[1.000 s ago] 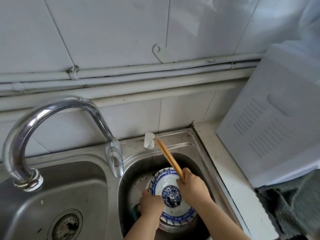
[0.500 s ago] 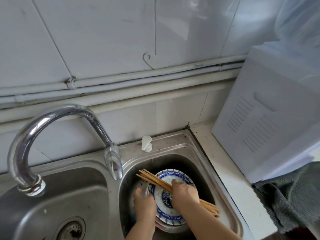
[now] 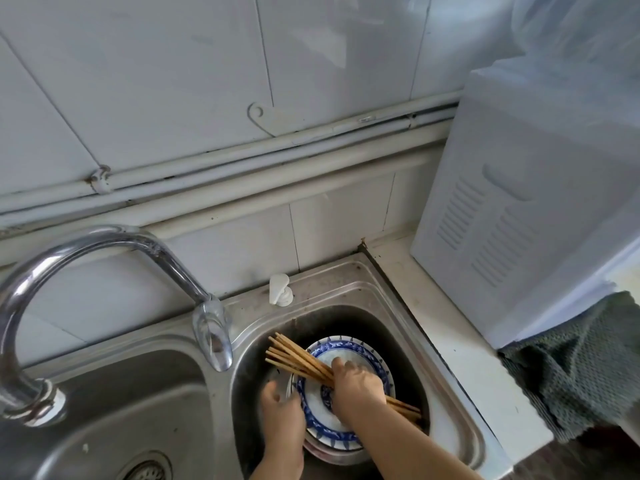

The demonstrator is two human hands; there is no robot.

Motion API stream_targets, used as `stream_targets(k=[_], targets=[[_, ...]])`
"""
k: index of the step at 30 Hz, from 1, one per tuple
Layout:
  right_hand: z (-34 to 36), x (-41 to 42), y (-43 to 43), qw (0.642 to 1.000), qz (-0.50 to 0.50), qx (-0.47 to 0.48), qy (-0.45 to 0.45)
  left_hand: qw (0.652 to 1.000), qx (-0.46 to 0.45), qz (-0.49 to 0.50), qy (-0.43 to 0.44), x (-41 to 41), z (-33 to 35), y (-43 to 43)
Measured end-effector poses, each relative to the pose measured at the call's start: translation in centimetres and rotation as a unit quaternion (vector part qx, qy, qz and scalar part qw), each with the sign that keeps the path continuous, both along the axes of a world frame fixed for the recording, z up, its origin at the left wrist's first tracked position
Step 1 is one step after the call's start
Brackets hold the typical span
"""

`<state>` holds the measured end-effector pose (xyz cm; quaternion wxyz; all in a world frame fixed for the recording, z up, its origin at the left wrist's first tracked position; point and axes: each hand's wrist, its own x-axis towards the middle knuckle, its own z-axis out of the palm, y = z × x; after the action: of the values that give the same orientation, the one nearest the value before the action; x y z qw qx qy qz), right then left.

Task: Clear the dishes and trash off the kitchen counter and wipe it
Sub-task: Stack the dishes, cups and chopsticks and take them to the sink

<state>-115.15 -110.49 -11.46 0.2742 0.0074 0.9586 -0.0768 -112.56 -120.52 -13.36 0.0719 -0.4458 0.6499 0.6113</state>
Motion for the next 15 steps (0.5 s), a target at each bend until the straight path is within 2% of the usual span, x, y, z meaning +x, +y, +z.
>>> stream_targets(k=[9, 15], targets=[[0.3, 0.4, 1.2, 0.999, -0.014, -0.032, -0.002, 0.995, -0.097, -0.026, 0.014, -1.4, -0.1, 0.7], [1.5, -0.1, 1.7, 0.998, -0.007, -0.047, -0.028, 0.981, -0.160, -0.038, 0.101, -3.2, 3.0, 1.8]])
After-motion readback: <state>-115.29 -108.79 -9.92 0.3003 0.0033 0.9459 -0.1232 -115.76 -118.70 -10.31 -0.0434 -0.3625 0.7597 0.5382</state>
